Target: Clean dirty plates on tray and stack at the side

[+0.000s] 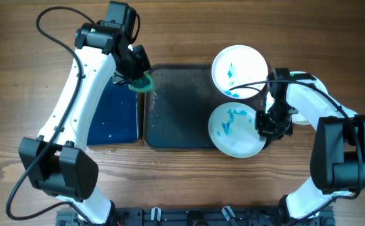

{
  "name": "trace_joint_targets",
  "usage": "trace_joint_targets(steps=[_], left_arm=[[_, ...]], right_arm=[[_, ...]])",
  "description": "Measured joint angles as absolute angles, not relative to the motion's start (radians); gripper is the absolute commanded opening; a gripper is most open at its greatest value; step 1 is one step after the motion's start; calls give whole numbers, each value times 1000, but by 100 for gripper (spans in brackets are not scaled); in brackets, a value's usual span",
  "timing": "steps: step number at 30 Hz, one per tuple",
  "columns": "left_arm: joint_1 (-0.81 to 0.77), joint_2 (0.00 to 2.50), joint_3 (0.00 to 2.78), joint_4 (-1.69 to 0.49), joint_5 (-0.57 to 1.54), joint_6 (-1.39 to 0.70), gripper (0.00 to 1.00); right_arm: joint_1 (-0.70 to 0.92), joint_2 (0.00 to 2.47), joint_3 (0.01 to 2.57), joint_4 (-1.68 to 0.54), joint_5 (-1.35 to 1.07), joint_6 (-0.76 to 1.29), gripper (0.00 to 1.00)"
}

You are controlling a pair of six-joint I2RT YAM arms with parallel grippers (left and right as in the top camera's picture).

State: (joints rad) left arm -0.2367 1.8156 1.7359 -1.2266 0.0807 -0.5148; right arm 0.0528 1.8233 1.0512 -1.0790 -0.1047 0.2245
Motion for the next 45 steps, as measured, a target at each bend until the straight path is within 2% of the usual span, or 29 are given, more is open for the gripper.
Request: trace_joint_targets(steps=[9,15,20,23,32,38,45], left_arm=[[-237,1816,1736,-1227,81,-515,4],[-237,1816,1736,-1227,81,-515,4],[-237,1816,1736,-1228,81,-515,4],[-237,1816,1736,-1242,81,-515,4],[-284,1816,1676,-1227,81,-514,4],[-327,1816,1460,-1049,141,-514,4],[-381,1816,1278,-878,166,-515,4]], right_arm=[[103,1773,1053,-1068,-152,231,4],[299,1701,1079,-997,-183,279,4],[471,1694,1101,-813,-156,331,4],[523,1698,1102,-718,-109,349,4],[528,1799,1103,-552,-51,359,5],[527,1814,1103,-536,-57,345,4],[483,1835,1155,-545,-188,345,4]])
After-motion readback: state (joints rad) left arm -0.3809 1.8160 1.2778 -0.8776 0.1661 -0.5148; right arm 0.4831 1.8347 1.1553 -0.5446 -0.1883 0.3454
